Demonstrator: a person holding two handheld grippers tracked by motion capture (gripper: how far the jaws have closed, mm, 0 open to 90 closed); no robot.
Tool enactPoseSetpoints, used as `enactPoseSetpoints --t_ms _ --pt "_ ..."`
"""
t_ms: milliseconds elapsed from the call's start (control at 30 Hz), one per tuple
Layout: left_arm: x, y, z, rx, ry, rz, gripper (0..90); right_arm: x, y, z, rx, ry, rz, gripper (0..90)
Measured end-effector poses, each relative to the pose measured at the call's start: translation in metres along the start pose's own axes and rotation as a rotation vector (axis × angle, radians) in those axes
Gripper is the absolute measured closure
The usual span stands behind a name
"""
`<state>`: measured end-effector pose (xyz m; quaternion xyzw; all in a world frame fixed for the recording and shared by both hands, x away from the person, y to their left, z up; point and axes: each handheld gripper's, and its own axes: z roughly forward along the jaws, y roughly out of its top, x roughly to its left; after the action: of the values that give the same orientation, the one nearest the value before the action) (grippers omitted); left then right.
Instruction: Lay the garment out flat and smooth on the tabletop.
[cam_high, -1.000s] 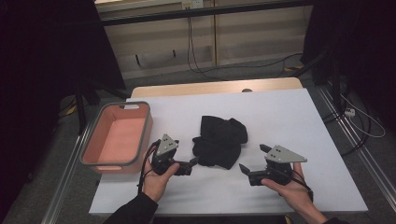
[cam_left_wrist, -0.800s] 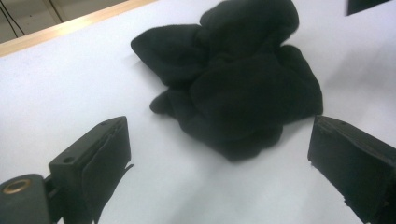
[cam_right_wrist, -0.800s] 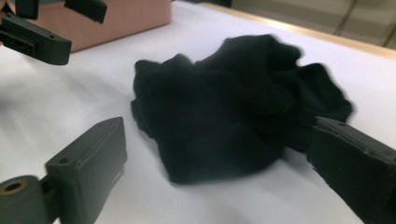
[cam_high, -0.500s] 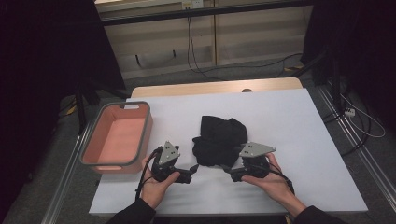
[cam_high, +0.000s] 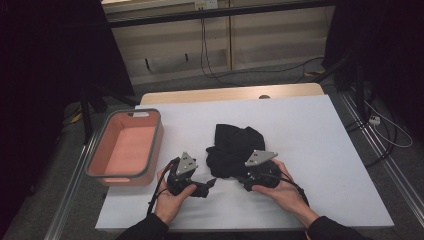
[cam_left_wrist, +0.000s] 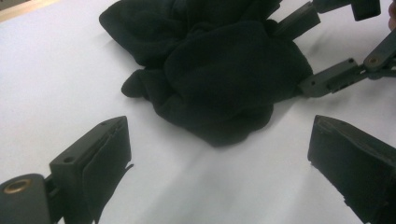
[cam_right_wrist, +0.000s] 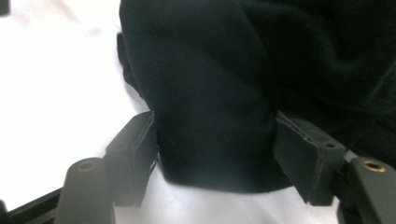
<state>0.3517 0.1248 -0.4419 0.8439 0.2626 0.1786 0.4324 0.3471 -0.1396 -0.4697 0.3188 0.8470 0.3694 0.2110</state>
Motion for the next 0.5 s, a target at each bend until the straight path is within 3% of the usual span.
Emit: enactPoseSetpoints --t_ms 133,267,367,500 --pt "0.000 0.000 0.004 0.016 -0.005 0.000 6.0 -0.001 -0.001 0.005 0.011 0.014 0.004 28.9" --pt "-0.001 0.000 0.009 0.033 0.007 0.008 6.2 -0.005 -0.001 0.006 0.001 0.021 0.027 45.7" --pt "0.000 0.000 0.012 0.041 -0.005 0.005 6.6 -0.006 -0.001 0.002 0.006 0.003 0.018 69.5" --pt "-0.001 0.000 0.017 0.075 0.012 -0.012 6.4 -0.010 0.000 -0.004 -0.019 0.027 0.035 80.9"
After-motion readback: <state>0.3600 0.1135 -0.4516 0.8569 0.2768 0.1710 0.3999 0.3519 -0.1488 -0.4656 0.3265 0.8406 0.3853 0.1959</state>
